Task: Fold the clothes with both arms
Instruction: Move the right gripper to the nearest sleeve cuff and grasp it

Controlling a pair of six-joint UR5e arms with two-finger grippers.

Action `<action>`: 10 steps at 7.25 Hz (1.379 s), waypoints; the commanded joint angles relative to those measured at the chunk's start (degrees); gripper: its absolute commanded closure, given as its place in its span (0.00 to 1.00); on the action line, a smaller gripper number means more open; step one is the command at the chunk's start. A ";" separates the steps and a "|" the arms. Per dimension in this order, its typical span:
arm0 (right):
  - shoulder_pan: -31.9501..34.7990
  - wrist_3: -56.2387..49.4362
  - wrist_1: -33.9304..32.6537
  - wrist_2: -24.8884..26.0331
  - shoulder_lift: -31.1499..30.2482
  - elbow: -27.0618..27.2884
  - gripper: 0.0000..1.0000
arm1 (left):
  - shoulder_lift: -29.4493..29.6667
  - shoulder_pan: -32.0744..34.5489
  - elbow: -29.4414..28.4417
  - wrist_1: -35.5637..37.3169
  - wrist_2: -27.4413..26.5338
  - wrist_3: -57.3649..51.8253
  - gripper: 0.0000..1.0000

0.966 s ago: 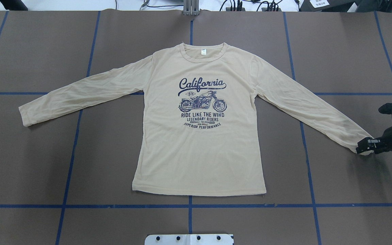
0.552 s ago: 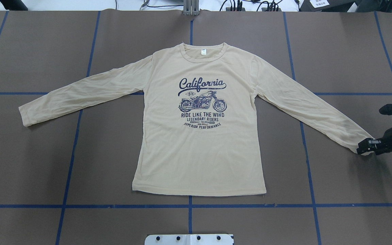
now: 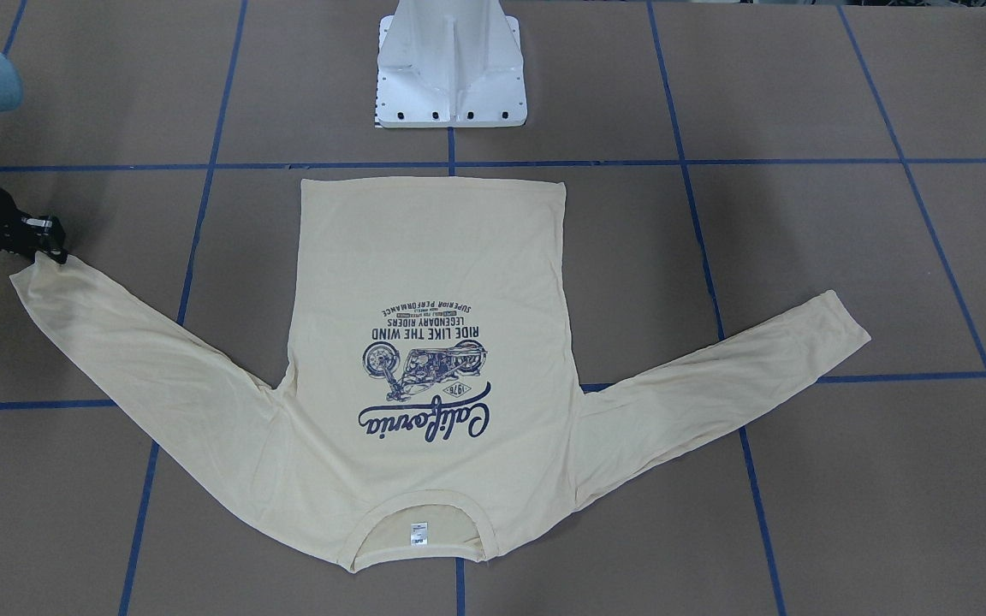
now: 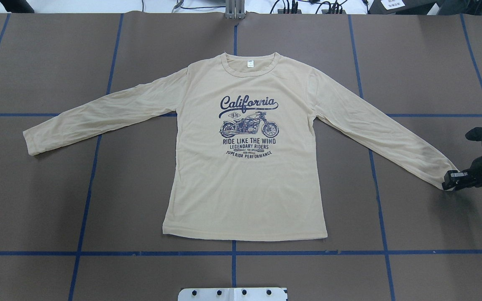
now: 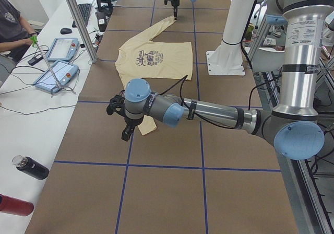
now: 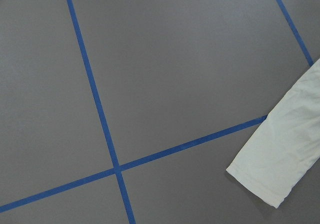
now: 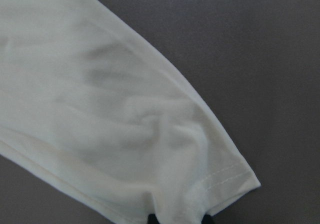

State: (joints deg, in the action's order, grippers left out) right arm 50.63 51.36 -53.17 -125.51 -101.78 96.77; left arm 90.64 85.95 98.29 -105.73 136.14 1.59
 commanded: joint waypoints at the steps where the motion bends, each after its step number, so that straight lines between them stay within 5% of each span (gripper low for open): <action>1: 0.09 0.06 0.00 0.00 0.09 0.17 1.00 | 0.06 0.00 -0.11 0.00 0.00 -0.01 0.00; 6: 4.47 0.06 0.79 -1.39 0.18 8.76 1.00 | 0.67 0.00 -0.46 0.09 0.00 0.86 0.00; 10: 13.51 0.06 0.70 -14.90 10.79 11.43 1.00 | 0.94 0.00 0.06 0.00 0.09 4.02 0.00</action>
State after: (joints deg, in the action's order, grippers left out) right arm 61.34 51.43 -52.34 -135.70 -94.79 108.13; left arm 91.50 85.96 98.02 -105.66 136.23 4.28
